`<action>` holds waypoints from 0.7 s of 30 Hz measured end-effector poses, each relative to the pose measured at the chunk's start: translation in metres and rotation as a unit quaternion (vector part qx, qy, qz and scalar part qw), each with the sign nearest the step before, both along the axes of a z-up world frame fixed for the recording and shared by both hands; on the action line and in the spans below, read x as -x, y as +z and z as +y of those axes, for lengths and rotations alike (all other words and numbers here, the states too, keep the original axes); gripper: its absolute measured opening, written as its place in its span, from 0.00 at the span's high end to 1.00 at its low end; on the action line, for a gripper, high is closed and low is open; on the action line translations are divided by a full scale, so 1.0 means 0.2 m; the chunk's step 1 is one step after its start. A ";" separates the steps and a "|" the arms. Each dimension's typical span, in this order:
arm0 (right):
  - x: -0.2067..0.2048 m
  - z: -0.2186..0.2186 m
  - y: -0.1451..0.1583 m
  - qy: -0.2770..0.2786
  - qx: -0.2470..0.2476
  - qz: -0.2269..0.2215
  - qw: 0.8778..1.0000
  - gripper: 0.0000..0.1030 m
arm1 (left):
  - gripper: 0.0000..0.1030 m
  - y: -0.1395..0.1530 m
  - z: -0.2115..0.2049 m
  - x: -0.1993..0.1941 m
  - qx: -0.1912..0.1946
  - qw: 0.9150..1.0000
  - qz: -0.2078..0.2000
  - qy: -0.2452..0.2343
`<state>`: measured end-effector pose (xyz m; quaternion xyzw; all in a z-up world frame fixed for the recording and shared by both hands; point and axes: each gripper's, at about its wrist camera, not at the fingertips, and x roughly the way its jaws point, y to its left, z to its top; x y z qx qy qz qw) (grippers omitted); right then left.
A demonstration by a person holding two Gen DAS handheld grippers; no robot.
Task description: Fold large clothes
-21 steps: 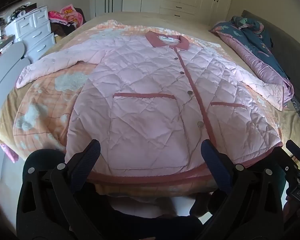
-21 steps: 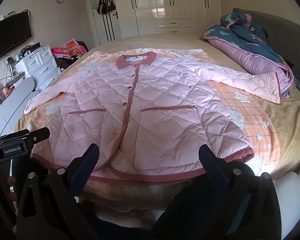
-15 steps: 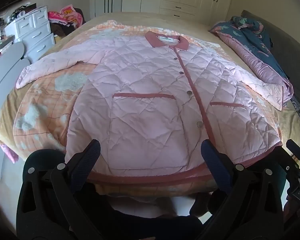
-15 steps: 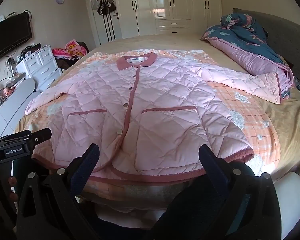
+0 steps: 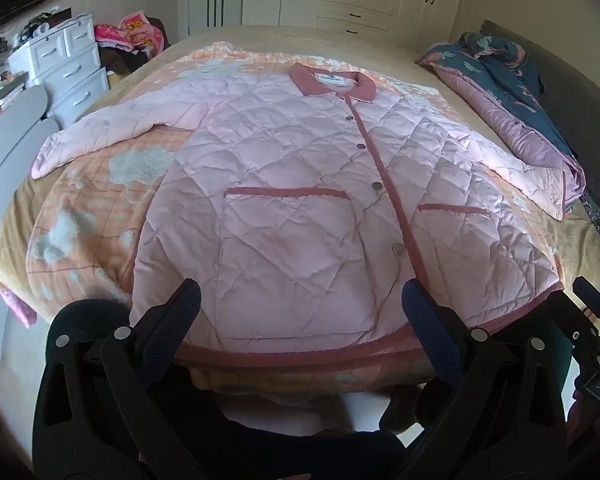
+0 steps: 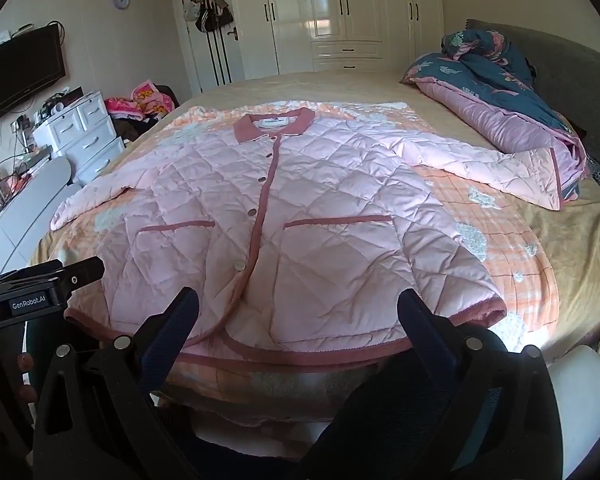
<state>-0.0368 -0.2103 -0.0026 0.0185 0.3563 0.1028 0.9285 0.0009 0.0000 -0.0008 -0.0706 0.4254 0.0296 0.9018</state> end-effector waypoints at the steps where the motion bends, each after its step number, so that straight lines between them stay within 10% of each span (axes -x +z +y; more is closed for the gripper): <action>1: 0.00 0.00 0.00 0.000 0.000 0.000 1.000 0.04 | 0.08 0.00 0.00 0.00 0.001 1.000 0.000 0.000; 21: 0.00 0.02 -0.01 0.003 0.004 0.000 1.000 0.04 | 0.08 0.02 -0.04 0.01 0.002 1.000 0.000 -0.005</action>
